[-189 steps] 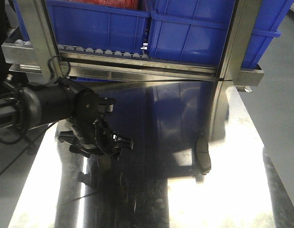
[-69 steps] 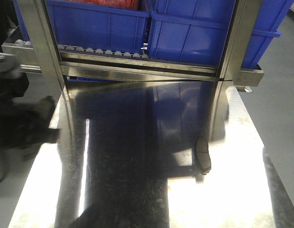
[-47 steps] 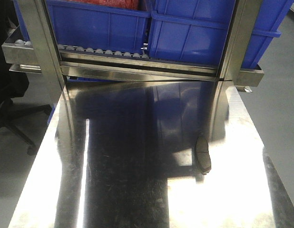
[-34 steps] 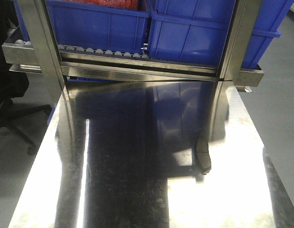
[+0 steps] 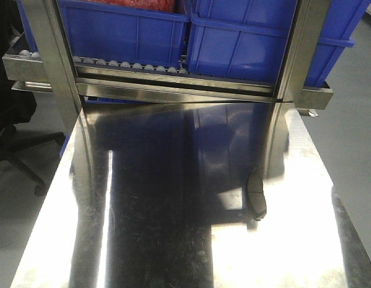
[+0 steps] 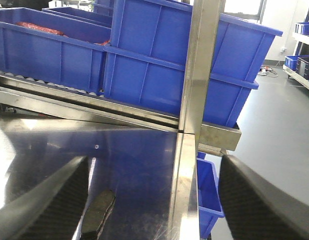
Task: Move and align brake pads A on conveyor
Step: 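Lower the right gripper over the brake pad nearest it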
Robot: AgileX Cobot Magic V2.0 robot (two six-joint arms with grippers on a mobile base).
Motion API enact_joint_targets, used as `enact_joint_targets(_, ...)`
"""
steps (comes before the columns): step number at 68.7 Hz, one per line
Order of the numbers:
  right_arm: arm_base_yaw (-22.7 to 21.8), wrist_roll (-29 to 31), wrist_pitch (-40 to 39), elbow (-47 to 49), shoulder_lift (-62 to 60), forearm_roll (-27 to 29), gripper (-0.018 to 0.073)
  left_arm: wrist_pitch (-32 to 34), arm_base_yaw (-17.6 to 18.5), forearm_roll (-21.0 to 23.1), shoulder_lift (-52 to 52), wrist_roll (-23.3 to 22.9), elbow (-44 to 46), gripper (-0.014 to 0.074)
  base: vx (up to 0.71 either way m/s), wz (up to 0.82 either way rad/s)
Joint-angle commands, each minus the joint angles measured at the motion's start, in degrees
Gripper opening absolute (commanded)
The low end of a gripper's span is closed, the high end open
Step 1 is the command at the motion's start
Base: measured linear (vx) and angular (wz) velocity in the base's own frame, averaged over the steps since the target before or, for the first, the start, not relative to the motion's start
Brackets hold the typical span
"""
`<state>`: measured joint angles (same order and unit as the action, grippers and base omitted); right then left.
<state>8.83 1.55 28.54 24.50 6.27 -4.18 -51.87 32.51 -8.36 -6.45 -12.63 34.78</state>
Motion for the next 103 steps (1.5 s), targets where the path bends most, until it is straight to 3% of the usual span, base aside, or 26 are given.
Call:
enact_joint_targets(1,0.0,0.6,-4.3,1.5,0.8,-0.3,0.0526,5.8,0.3,-0.1,-0.8,0.1,1.3,-0.0006,0.00,0.00)
enact_joint_targets(11,0.0,0.5,-7.6,1.5,0.8,-0.9,0.0526,5.8,0.3,-0.1,-0.8,0.1,1.3,-0.0006,0.00,0.00)
enact_joint_targets(24,0.0,-0.1,-4.7,2.2,5.0,0.2,0.0526,5.7,0.3,-0.1,-0.8,0.1,1.3,-0.0006,0.00,0.00)
enact_joint_targets(45,0.0,-6.3,9.0,14.8,36.8,2.3,0.0526,5.7,0.3,-0.1,-0.8,0.1,1.3,-0.0006,0.00,0.00)
enact_joint_targets(60,0.0,-6.5,15.1,23.2,57.5,4.7,0.0526,5.7,0.3,-0.1,-0.8,0.1,1.3,-0.0006,0.00,0.00)
enact_joint_targets(87,0.1,-6.5,23.2,37.7,82.1,5.1,0.0526,5.7,0.3,-0.1,-0.8,0.1,1.3,-0.0006,0.00,0.00)
enact_joint_targets(103,7.0,-10.1,25.0,46.5,90.3,6.0,0.0526,5.7,0.3,-0.1,-0.8,0.1,1.3,-0.0006,0.00,0.00)
